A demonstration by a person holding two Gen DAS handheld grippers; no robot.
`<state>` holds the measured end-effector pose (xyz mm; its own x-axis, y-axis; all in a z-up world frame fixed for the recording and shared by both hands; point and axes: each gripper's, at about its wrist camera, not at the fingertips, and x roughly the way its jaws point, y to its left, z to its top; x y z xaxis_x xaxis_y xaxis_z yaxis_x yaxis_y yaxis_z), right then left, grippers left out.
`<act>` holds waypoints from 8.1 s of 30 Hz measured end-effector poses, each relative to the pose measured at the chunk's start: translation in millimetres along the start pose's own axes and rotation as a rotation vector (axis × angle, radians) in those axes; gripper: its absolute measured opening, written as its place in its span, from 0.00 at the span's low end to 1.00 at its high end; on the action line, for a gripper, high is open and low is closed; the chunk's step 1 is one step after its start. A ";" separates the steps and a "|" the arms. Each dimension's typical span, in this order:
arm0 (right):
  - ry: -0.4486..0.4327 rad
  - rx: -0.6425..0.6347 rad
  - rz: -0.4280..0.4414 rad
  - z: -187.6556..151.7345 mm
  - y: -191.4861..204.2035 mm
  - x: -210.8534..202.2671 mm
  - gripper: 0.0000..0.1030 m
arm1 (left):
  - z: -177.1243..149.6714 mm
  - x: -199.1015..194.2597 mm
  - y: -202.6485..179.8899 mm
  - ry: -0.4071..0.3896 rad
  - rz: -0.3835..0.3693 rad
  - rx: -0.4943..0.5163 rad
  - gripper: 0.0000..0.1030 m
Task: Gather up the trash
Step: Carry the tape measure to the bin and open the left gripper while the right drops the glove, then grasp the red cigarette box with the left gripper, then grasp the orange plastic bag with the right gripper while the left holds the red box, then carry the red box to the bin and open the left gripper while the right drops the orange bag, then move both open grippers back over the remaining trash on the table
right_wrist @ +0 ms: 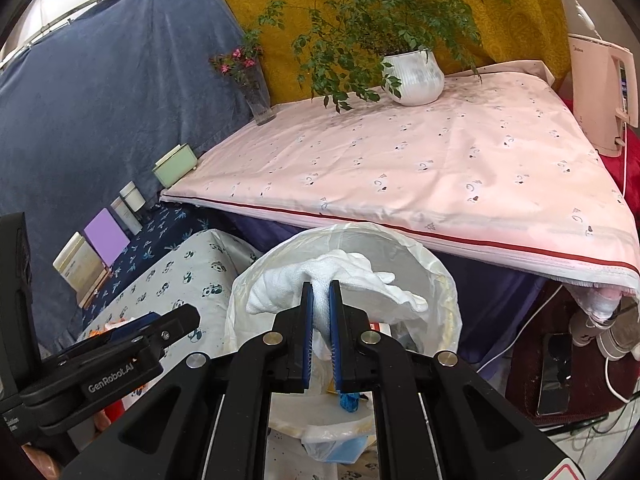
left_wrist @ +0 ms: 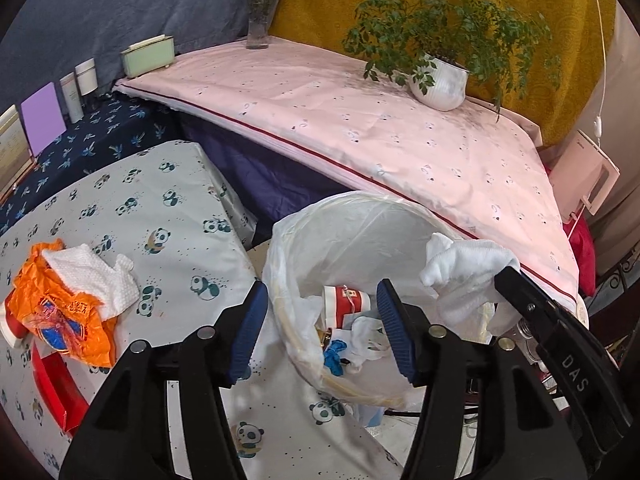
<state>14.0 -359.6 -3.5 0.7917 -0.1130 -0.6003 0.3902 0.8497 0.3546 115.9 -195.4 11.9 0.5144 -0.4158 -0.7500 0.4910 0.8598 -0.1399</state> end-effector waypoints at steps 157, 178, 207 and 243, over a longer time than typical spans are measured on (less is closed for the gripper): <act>-0.082 0.001 0.130 18.5 45.3 -45.8 0.01 | -44.8 -73.4 65.9 -0.019 0.123 -0.111 0.00; -0.018 0.057 0.031 13.6 -11.0 -14.8 0.10 | -10.6 -6.2 -10.0 0.064 -0.010 0.019 0.02; 0.034 -0.014 0.093 -3.3 35.6 -13.0 0.22 | -19.5 -21.2 45.0 0.019 0.072 -0.124 0.48; 0.223 -0.313 0.307 -86.6 246.0 25.7 0.51 | -107.7 -105.6 292.9 -0.037 0.386 -0.532 0.65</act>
<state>89.7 -108.9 6.2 0.7145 0.2508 -0.6531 -0.0324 0.9444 0.3273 129.7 132.3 -19.5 0.6124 -0.0495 -0.7890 -0.1434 0.9745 -0.1725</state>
